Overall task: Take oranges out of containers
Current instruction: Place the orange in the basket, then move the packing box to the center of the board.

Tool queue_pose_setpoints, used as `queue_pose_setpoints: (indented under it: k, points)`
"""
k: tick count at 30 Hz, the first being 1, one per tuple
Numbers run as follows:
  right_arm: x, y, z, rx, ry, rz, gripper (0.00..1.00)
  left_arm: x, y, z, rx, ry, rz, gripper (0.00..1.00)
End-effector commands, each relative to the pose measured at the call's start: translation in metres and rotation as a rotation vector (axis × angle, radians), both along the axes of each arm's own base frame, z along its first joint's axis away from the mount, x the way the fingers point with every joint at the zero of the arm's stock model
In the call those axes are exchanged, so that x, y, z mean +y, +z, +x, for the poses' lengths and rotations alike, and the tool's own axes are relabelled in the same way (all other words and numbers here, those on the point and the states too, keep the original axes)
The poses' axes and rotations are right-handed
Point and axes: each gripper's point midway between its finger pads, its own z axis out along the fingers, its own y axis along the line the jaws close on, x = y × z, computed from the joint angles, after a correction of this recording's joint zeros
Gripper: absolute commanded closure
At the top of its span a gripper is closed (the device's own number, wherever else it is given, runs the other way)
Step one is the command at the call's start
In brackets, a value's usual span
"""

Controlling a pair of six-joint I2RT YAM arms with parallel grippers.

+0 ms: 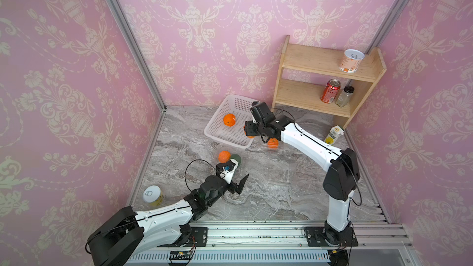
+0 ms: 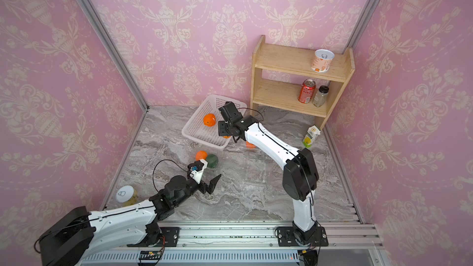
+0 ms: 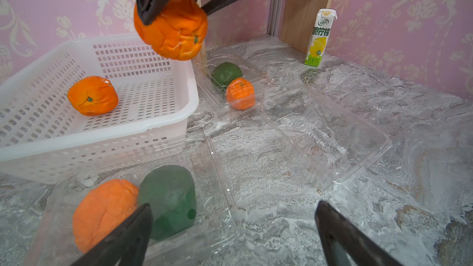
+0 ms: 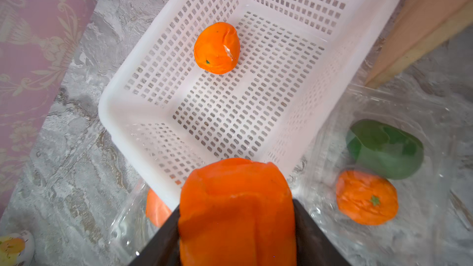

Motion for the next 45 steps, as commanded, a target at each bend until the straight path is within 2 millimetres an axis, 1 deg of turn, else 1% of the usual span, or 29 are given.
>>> queue_pose_setpoints:
  k: [1, 3, 5, 7, 9, 11, 14, 15, 16, 19, 21, 24, 26, 27, 28, 30, 33, 35, 37, 39, 43, 45]
  points:
    - [0.007, -0.009, 0.015, 0.030, 0.034, -0.043, 0.41, 0.006, -0.002, 0.005, -0.013, 0.025, 0.031, 0.01]
    - [0.011, -0.019, 0.028, 0.053, 0.022, -0.035, 0.40, 0.006, -0.001, 0.005, -0.016, 0.029, 0.035, 0.01]
    - [0.012, -0.026, 0.036, 0.070, 0.009, -0.036, 0.31, 0.007, 0.000, 0.005, -0.020, 0.032, 0.037, 0.01]
    - [0.013, -0.031, 0.039, 0.076, 0.017, -0.038, 0.22, 0.008, -0.002, 0.006, -0.019, 0.039, 0.044, 0.01]
    - [0.009, -0.029, 0.038, 0.067, 0.015, -0.054, 0.18, 0.008, -0.003, 0.006, -0.017, 0.040, 0.045, 0.01]
    - [0.000, -0.025, 0.035, 0.052, 0.007, -0.080, 0.17, 0.008, -0.002, 0.006, -0.019, 0.040, 0.045, 0.01]
    - [-0.024, -0.018, 0.024, 0.019, -0.027, -0.132, 0.16, 0.007, -0.002, 0.007, -0.016, 0.039, 0.042, 0.01]
    - [-0.035, -0.015, 0.019, 0.007, -0.043, -0.157, 0.15, 0.007, -0.001, 0.006, -0.016, 0.038, 0.042, 0.01]
    - [-0.049, -0.006, 0.014, -0.014, -0.070, -0.175, 0.15, 0.007, -0.002, 0.006, -0.014, 0.035, 0.043, 0.01]
    - [-0.091, -0.007, -0.014, -0.008, -0.140, -0.211, 0.15, 0.007, -0.001, 0.005, -0.013, 0.032, 0.039, 0.01]
    - [-0.119, -0.011, -0.035, 0.004, -0.195, -0.190, 0.15, 0.007, -0.001, 0.006, -0.012, 0.037, 0.034, 0.01]
    - [-0.154, -0.022, -0.070, 0.025, -0.257, -0.158, 0.13, 0.006, -0.001, 0.005, -0.006, 0.030, 0.027, 0.01]
    - [-0.171, -0.031, -0.091, 0.047, -0.283, -0.150, 0.13, 0.004, -0.002, 0.005, -0.001, 0.024, 0.024, 0.01]
    - [-0.181, -0.046, -0.105, 0.080, -0.299, -0.159, 0.13, 0.004, -0.002, 0.005, 0.001, 0.024, 0.021, 0.01]
    - [-0.189, -0.054, -0.115, 0.097, -0.315, -0.155, 0.13, 0.003, -0.002, 0.005, 0.004, 0.020, 0.020, 0.01]
    - [-0.200, -0.061, -0.128, 0.112, -0.342, -0.147, 0.14, 0.002, -0.004, 0.005, 0.012, 0.018, 0.021, 0.01]
    - [-0.211, -0.074, -0.144, 0.143, -0.367, -0.139, 0.16, 0.001, -0.006, 0.005, 0.018, 0.013, 0.021, 0.01]
    - [-0.215, -0.083, -0.152, 0.162, -0.379, -0.134, 0.20, 0.000, -0.006, 0.006, 0.018, 0.015, 0.018, 0.01]
    - [-0.218, -0.090, -0.157, 0.173, -0.380, -0.134, 0.22, 0.000, -0.007, 0.006, 0.023, 0.015, 0.017, 0.01]
    - [-0.218, -0.097, -0.162, 0.188, -0.396, -0.115, 0.28, 0.000, -0.008, 0.006, 0.023, 0.015, 0.019, 0.01]
    - [-0.217, -0.113, -0.168, 0.225, -0.402, -0.104, 0.31, 0.001, -0.009, 0.007, 0.026, 0.024, 0.023, 0.01]
    - [-0.214, -0.118, -0.170, 0.238, -0.399, -0.086, 0.35, -0.001, -0.009, 0.007, 0.031, 0.016, 0.017, 0.01]
